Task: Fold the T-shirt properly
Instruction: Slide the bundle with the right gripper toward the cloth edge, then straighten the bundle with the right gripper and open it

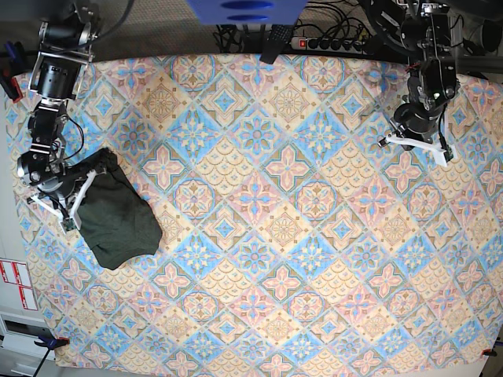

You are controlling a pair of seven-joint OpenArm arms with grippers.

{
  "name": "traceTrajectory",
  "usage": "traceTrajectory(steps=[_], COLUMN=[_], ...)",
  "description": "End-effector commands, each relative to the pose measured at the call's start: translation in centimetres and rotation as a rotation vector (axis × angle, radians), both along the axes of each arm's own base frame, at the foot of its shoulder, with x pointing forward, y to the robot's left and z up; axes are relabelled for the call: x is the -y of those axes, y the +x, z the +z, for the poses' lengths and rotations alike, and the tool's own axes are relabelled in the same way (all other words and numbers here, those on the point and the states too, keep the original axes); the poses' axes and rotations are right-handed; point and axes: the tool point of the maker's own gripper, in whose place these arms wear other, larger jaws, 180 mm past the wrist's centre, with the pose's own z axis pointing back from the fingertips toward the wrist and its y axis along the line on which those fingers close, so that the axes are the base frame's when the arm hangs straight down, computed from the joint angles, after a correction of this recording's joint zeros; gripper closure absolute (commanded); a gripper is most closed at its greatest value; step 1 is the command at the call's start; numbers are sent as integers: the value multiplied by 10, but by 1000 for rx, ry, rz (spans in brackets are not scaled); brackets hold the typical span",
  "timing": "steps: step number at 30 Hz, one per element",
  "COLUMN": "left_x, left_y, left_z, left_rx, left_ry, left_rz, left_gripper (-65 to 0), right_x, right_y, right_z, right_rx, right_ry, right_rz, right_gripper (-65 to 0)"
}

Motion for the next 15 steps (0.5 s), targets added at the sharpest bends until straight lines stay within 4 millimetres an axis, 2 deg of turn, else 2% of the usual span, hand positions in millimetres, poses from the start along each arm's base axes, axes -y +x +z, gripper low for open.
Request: traceTrajectory(steps=[1, 6, 12, 15], left_x=[-4, -3, -3, -3], left_y=[7, 7, 7, 7], left_z=[10, 10, 10, 10], left_rx=[34, 36, 34, 34], left_ry=[21, 20, 19, 19], left_rz=[-8, -7, -7, -7], left_gripper=[0, 0, 0, 0], right_x=[6, 18, 15, 14], right_y=[6, -16, -36, -40], right_z=[11, 0, -6, -9], right_rx=[36, 5, -19, -30], right_ry=[-5, -2, -25, -25], right_rz=[-6, -45, -22, -18], right_gripper=[0, 0, 0, 0])
